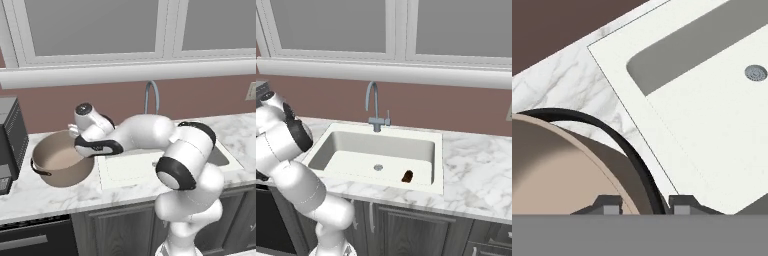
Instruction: Dump the sweet potato from the pot into the sink. Then turn on the water and wash the sweet potato. Then turn off the water and put the sweet potato back in the pot.
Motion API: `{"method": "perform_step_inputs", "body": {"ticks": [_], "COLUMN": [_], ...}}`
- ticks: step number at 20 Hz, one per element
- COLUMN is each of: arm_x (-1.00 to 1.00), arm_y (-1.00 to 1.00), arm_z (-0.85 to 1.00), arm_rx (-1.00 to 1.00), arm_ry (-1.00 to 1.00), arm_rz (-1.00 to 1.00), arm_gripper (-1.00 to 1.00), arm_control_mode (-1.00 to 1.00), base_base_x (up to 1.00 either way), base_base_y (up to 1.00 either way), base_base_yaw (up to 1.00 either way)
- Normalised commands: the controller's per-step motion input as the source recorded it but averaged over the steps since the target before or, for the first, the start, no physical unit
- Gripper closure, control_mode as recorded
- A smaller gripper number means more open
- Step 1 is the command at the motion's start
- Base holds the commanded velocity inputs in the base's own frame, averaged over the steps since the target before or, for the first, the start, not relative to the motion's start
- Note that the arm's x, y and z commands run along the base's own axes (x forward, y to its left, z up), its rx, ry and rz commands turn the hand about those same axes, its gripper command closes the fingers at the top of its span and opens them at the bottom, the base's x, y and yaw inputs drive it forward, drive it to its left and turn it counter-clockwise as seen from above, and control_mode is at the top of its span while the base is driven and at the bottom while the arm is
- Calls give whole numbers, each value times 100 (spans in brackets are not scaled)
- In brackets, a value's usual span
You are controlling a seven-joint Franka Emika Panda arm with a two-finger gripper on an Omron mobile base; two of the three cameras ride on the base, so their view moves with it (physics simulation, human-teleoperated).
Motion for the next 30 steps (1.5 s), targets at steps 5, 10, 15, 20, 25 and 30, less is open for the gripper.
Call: {"method": "perform_step_inputs", "body": {"ticks": [5,10,15,20,25,30], "arm_x": [0,-3,-1,-18,-37,-47], "arm_y": [3,0,0,-1,-19,-52], "arm_z": [-17,-17,-6,0,0,3], "arm_rx": [0,0,0,0,2,7], "arm_ry": [0,0,0,-3,-6,-5], "arm_rz": [0,-2,-2,-3,-7,-8], "arm_gripper": [100,-100,-100,-100,-100,-100], "arm_control_mode": [-100,-100,-100,-100,-100,-100], "base_base_x": [0,0,0,0,0,0], "base_base_y": [0,0,0,0,0,0], "base_base_yaw": [0,0,0,0,0,0]}}
